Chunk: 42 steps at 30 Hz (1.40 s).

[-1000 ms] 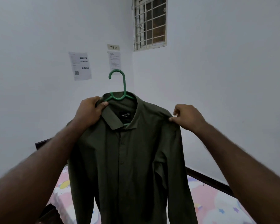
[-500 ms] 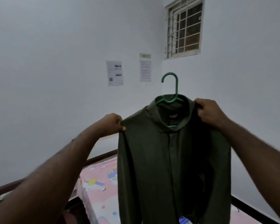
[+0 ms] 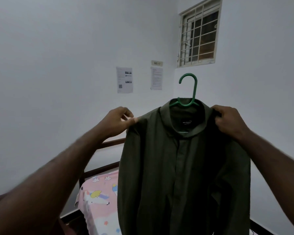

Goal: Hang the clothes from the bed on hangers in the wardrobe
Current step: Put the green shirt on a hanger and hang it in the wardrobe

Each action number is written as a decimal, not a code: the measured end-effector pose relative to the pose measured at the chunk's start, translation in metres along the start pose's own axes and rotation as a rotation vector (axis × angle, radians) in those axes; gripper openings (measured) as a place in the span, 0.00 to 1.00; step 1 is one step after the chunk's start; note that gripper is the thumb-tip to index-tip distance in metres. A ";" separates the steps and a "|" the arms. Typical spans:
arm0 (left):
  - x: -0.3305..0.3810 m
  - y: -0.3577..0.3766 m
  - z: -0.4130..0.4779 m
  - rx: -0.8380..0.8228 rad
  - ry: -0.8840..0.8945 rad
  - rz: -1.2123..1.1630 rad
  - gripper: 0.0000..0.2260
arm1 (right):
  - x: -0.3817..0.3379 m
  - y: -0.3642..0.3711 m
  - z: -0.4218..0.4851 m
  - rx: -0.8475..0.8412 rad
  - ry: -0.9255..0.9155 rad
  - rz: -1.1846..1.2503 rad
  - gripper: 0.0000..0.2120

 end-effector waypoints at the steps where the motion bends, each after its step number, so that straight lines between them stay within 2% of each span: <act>1: 0.005 0.003 0.003 0.007 0.017 -0.004 0.11 | -0.006 0.001 0.000 -0.006 -0.021 0.019 0.16; 6: 0.026 0.025 0.012 -0.173 0.094 0.042 0.09 | -0.021 0.002 0.004 -0.021 -0.067 0.063 0.15; 8: 0.026 0.027 0.014 -0.098 0.106 0.034 0.08 | -0.020 -0.004 0.007 -0.085 -0.035 0.087 0.12; 11: 0.026 0.026 0.016 0.085 0.168 0.008 0.05 | -0.015 -0.015 0.006 -0.331 0.134 0.280 0.05; 13: 0.026 0.026 0.016 0.133 0.191 -0.011 0.05 | -0.008 -0.019 0.004 -0.454 0.220 0.337 0.05; 15: 0.027 0.027 0.016 0.155 0.218 -0.024 0.04 | -0.003 -0.021 0.005 -0.440 0.166 0.232 0.05; 18: 0.034 0.028 0.019 0.204 0.262 -0.022 0.04 | -0.003 -0.020 0.009 -0.290 0.068 0.094 0.04; 22: 0.032 0.026 0.023 0.296 0.251 -0.024 0.03 | 0.005 -0.020 0.006 -0.402 0.087 -0.003 0.04; 24: 0.029 0.027 0.022 0.309 0.218 -0.023 0.03 | 0.011 -0.020 0.003 -0.377 0.111 -0.027 0.04; 26: 0.028 0.030 0.023 0.220 0.165 -0.009 0.03 | 0.014 -0.021 0.001 -0.270 0.138 0.036 0.05; 29: 0.024 0.029 0.031 -0.131 0.093 0.128 0.07 | 0.015 -0.024 0.004 -0.224 0.121 0.062 0.05; 31: 0.018 0.027 0.032 -0.266 0.089 0.249 0.09 | 0.019 -0.025 0.003 -0.224 0.117 0.055 0.04; 33: 0.014 0.028 0.032 -0.210 0.117 0.329 0.05 | 0.025 -0.020 0.001 -0.280 0.091 0.006 0.03; 35: 0.007 0.037 0.032 -0.106 0.135 0.358 0.04 | 0.034 -0.009 -0.002 -0.453 0.069 -0.104 0.02; 37: 0.002 0.052 0.030 -0.129 0.132 0.360 0.05 | 0.043 0.003 -0.007 -0.596 0.050 -0.246 0.03; 39: 0.001 0.068 0.030 -0.159 0.125 0.385 0.06 | 0.046 0.011 -0.002 -0.517 0.015 -0.352 0.07; 42: 0.004 0.082 0.030 0.003 0.125 0.369 0.07 | 0.044 0.015 -0.003 -0.219 0.075 -0.301 0.06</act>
Point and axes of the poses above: each hand's wrist, its own z-axis towards the middle knuckle, its own y-axis out of the palm, x = y × z, the point moved 2 cm from there along z, towards the middle knuckle, and after that the axes turned 12 degrees about x, right-handed, at the moved point
